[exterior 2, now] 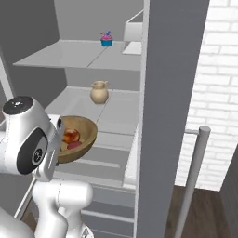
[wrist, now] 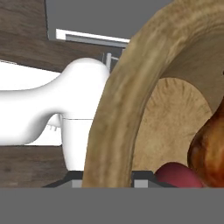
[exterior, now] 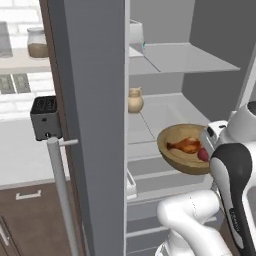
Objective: Pick the chicken drumstick and tomato from their plates and place them in the bowl. Then put the bowl in the fridge.
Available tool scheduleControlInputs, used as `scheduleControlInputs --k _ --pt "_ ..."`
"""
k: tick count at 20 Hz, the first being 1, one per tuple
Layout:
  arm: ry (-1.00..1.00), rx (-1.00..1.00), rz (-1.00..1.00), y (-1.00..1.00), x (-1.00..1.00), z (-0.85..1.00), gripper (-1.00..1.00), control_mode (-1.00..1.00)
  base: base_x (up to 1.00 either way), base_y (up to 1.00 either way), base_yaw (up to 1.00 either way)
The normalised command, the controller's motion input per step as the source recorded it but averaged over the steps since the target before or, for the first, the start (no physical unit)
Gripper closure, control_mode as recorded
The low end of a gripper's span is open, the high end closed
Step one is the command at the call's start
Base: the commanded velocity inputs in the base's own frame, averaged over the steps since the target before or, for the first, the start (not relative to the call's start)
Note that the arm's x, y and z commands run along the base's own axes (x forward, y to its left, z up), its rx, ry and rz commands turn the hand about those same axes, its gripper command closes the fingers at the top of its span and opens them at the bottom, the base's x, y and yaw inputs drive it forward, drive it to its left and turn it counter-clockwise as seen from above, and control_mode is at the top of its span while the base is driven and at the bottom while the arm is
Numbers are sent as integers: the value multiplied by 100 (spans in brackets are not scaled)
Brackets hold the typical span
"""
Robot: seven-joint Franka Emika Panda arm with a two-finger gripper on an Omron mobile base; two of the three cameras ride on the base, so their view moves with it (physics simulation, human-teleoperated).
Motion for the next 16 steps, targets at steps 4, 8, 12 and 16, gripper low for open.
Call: scheduleControlInputs --k 4,8,12,16 --pt "0 0 0 0 0 0 100 100 38 -41 0" --pt "0 0 0 0 0 0 100 100 9 -26 -1" --pt "0 0 0 0 0 0 100 100 16 0 -2" --pt "0 0 0 0 0 0 100 100 20 0 -3"
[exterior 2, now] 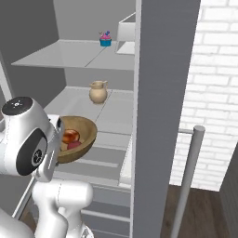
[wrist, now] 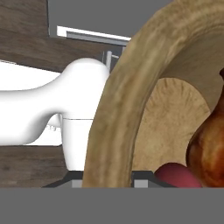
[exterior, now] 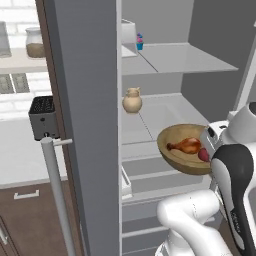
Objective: Pick the chicken drumstick and tomato from their plates and place them in the bowl. Then put the bowl in the fridge.
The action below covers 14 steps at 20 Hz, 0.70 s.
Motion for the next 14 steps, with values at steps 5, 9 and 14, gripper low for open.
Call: scheduleControlInputs --k 5,9,14 --pt "0 0 0 0 0 0 100 100 25 0 -2" --pt "-5 0 -4 2 22 -1 100 -100 6 1 0" --pt "-7 0 -13 15 66 -6 100 -100 0 0 0"
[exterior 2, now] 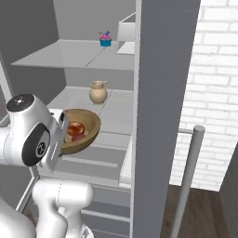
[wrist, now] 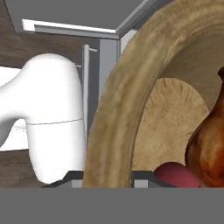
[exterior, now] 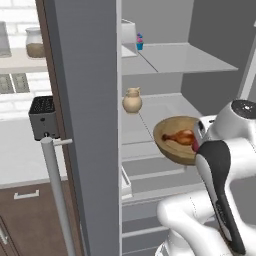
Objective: Pick the chicken drumstick and tomato from their plates and place them in the bowl. Then put the bowl in the fridge.
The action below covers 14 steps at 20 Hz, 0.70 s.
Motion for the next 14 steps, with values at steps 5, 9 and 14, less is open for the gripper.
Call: scheduleControlInputs --k 5,9,14 --pt "0 11 -8 -8 95 -1 100 -100 0 0 0" --pt "0 18 0 -8 100 -1 100 -100 0 0 0" --pt "0 1 0 0 95 -30 100 -100 0 0 0"
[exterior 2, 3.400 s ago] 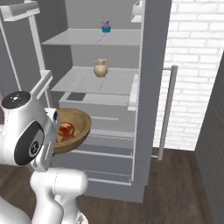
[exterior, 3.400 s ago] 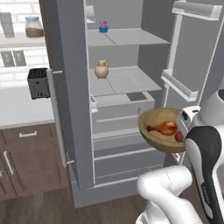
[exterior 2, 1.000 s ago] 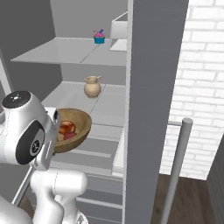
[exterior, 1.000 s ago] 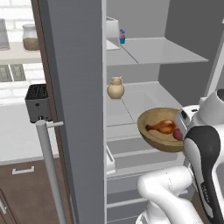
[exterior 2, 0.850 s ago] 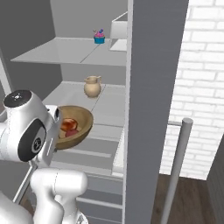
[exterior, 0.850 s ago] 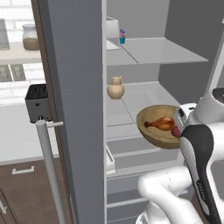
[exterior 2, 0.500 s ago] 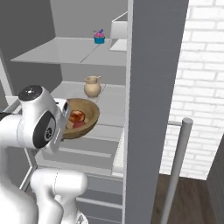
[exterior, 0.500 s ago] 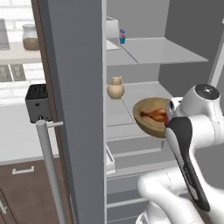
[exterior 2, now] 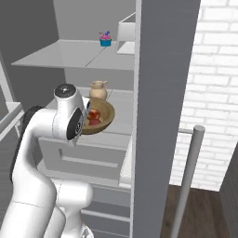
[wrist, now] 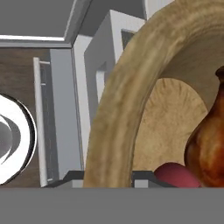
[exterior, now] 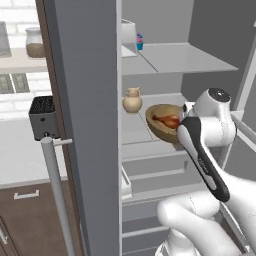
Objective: Pick the chicken drumstick and tomato from their plates and place them in the bowl. Then put the bowl in the fridge.
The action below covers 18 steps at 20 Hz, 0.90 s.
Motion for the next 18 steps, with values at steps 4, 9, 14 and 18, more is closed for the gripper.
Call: scheduleControlInputs --k 4,9,14,18 --pt "0 -3 -12 0 74 -46 100 -100 0 0 0" --pt "4 -3 -13 0 75 -34 100 -100 0 0 0" --pt "7 1 -6 -3 64 -15 100 -100 0 0 0" --pt "0 2 0 -12 63 -12 100 -100 0 0 0"
